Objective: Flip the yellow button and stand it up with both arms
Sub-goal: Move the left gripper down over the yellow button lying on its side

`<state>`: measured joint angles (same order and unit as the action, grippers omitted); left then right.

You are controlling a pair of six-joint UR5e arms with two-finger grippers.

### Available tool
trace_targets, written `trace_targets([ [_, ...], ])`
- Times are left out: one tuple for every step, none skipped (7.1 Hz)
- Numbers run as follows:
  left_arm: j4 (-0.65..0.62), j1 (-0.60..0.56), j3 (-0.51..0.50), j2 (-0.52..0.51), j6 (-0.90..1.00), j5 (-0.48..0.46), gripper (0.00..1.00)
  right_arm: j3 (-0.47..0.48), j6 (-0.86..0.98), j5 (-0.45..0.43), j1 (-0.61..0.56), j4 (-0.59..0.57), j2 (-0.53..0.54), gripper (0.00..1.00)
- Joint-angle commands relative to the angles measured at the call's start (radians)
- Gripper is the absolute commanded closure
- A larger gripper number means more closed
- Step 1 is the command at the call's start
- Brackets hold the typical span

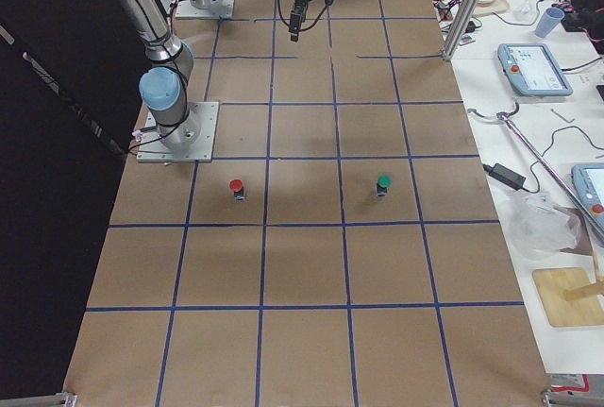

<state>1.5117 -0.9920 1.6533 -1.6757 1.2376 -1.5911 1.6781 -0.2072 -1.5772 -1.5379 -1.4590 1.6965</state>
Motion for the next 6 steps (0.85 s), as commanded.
trace_targets([
  [-0.162, 0.08, 0.037, -0.114, 0.286, -0.003, 0.01, 0.0, -0.006, 0.0, -0.001, -0.003, 0.0, 0.0],
  [-0.285, 0.096, 0.08, -0.134, 0.43, -0.018, 0.01, 0.0, -0.005, -0.001, -0.001, -0.003, 0.0, 0.0],
  [-0.321, 0.099, 0.15, -0.115, 0.448, -0.033, 0.01, 0.0, 0.002, 0.0, -0.001, -0.006, 0.0, 0.0],
  [-0.428, 0.114, 0.245, -0.101, 0.454, -0.03, 0.01, 0.0, -0.001, 0.0, -0.001, -0.006, 0.0, 0.0],
  [-0.564, 0.133, 0.332, -0.099, 0.491, -0.029, 0.01, 0.0, -0.001, 0.0, -0.001, -0.006, 0.0, 0.0],
  [-0.65, 0.145, 0.386, -0.098, 0.549, -0.029, 0.01, 0.0, 0.003, 0.0, -0.001, -0.007, 0.0, 0.0],
])
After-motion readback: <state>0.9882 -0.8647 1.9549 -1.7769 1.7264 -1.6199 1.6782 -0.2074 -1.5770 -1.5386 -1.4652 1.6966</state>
